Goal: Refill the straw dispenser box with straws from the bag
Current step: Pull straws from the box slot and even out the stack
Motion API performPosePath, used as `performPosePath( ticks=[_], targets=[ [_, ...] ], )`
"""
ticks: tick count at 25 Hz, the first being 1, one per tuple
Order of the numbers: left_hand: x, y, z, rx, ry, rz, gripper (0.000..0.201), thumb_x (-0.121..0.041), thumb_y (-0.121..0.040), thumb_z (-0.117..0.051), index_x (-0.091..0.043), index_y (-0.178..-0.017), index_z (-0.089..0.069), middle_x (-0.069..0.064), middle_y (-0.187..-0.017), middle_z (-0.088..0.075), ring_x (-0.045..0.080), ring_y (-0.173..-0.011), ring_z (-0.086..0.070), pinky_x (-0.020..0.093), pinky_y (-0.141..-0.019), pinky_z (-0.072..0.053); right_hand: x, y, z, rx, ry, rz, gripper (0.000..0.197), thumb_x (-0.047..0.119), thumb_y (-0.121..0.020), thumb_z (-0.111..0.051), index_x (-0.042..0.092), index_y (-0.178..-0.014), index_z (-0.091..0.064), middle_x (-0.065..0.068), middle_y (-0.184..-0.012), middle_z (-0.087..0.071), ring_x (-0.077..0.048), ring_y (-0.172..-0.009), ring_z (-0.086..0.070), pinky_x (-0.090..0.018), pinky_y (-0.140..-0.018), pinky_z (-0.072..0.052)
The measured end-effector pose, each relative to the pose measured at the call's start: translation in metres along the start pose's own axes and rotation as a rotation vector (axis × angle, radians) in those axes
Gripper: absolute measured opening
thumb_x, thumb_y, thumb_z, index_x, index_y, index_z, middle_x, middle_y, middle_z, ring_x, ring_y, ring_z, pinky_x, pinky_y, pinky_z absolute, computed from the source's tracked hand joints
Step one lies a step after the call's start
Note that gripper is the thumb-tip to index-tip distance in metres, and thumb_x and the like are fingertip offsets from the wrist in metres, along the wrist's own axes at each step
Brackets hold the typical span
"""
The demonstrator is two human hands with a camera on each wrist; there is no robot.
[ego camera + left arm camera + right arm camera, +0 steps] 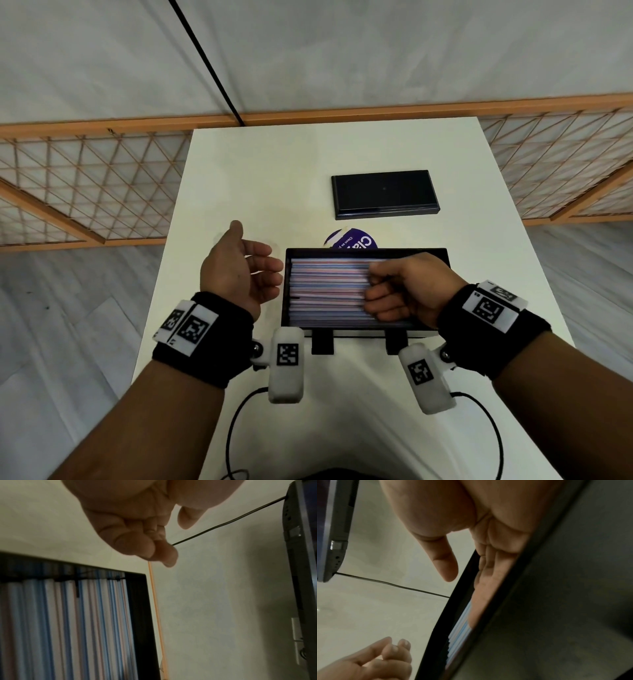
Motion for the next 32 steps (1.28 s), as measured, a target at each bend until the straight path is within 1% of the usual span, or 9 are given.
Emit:
performPosePath(
  ticks=[5,8,12,15,18,23,25,29,32],
  targets=[
    [-0.001,-0.003,0.011,-0.107,-0.069,-0.054,0.04,-0.044,-0.098,-0.053,-0.011,-0.076,-0.058,0.007,-0.055,-0.057,0.021,-0.041,-0.047,0.024,-0.047,-0.036,0.004,-0.003,-0.008,0.008,-0.198,0.03,0.011,0.018,-0.093,-0.059,0.007,-0.094,-0.062,-0.012,-0.079,-0.069,-0.03,-0.073,-0.073,-0.039,-0.073,-0.058],
    [-0.004,-0.017,0.037,-0.285,-0.244,-0.18,0.024,-0.028,-0.09,-0.066,-0.007,-0.1,-0.06,0.009,-0.062,-0.057,0.022,-0.041,-0.05,0.026,-0.046,-0.042,0.0,-0.007,-0.009,0.027,-0.289,0.023,0.012,0.016,-0.093,-0.057,0.006,-0.098,-0.062,-0.011,-0.083,-0.07,-0.03,-0.076,-0.073,-0.042,-0.081,-0.056],
    [0.048,-0.048,0.057,-0.225,-0.426,0.021,0.068,-0.035,-0.086,-0.074,-0.031,-0.14,-0.033,0.015,-0.092,-0.066,0.034,-0.065,-0.071,0.037,-0.057,-0.058,0.0,-0.004,-0.006,0.022,-0.297,0.025,0.013,0.016,-0.093,-0.057,0.004,-0.094,-0.062,-0.014,-0.082,-0.071,-0.031,-0.074,-0.074,-0.043,-0.08,-0.057],
    [0.089,-0.071,0.065,-0.117,-0.692,0.113,0.053,-0.048,-0.082,-0.075,-0.02,-0.119,-0.05,0.012,-0.089,-0.07,0.032,-0.066,-0.071,0.035,-0.058,-0.055,0.012,0.009,0.002,-0.034,-0.275,0.145,0.018,0.013,-0.091,-0.06,0.007,-0.074,-0.057,-0.016,-0.067,-0.065,-0.031,-0.055,-0.068,-0.039,-0.063,-0.057],
    [0.086,-0.079,0.067,-0.165,-0.996,-0.042,0.035,-0.046,-0.088,-0.067,-0.014,-0.074,-0.065,0.009,-0.078,-0.076,0.032,-0.085,-0.073,0.039,-0.082,-0.058,0.039,0.033,0.02,-0.146,-0.263,0.394,0.03,0.007,-0.088,-0.065,0.009,-0.062,-0.05,-0.017,-0.059,-0.058,-0.026,-0.041,-0.055,-0.03,-0.048,-0.048],
    [-0.009,-0.038,0.052,-0.351,-0.646,-0.439,0.042,-0.053,-0.083,-0.064,-0.015,-0.064,-0.066,0.002,-0.071,-0.071,0.031,-0.083,-0.07,0.039,-0.082,-0.055,0.087,0.088,0.053,-0.543,0.087,0.917,0.021,0.016,-0.084,-0.07,0.015,-0.069,-0.055,-0.005,-0.063,-0.061,-0.027,-0.046,-0.06,-0.034,-0.051,-0.048],
    [-0.051,-0.005,0.022,-0.268,-0.522,-0.658,0.043,-0.052,-0.08,-0.065,-0.011,-0.068,-0.067,0.006,-0.07,-0.071,0.031,-0.075,-0.069,0.042,-0.078,-0.056,0.102,0.12,0.024,-0.555,0.46,1.217,0.014,0.014,-0.081,-0.071,0.019,-0.093,-0.064,-0.001,-0.09,-0.068,-0.022,-0.057,-0.065,-0.035,-0.057,-0.053],
    [-0.07,0.076,-0.064,0.243,-0.572,-0.881,0.028,-0.034,-0.085,-0.063,-0.012,-0.067,-0.062,0.001,-0.064,-0.061,0.018,-0.062,-0.055,0.033,-0.065,-0.045,0.098,0.12,-0.036,-0.301,0.856,1.337,0.08,0.007,-0.076,-0.069,0.019,-0.149,-0.038,-0.004,-0.151,-0.039,-0.014,-0.111,-0.062,-0.014,-0.084,-0.049],
    [-0.042,0.109,-0.096,0.666,-0.517,-0.783,0.011,-0.02,-0.092,-0.058,-0.015,-0.083,-0.061,-0.009,-0.079,-0.061,0.004,-0.077,-0.057,0.02,-0.075,-0.046,0.09,0.103,-0.027,-0.428,0.813,1.287,0.049,0.015,-0.074,-0.063,0.002,-0.121,-0.058,-0.012,-0.111,-0.062,-0.028,-0.098,-0.062,-0.017,-0.071,-0.04]
  ],
)
Point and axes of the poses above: each hand's wrist, its own y-axis away from the middle knuckle, its own z-axis out of the back of the hand, x = y × z, the point moved 6 cm from there along -y, towards the middle knuckle
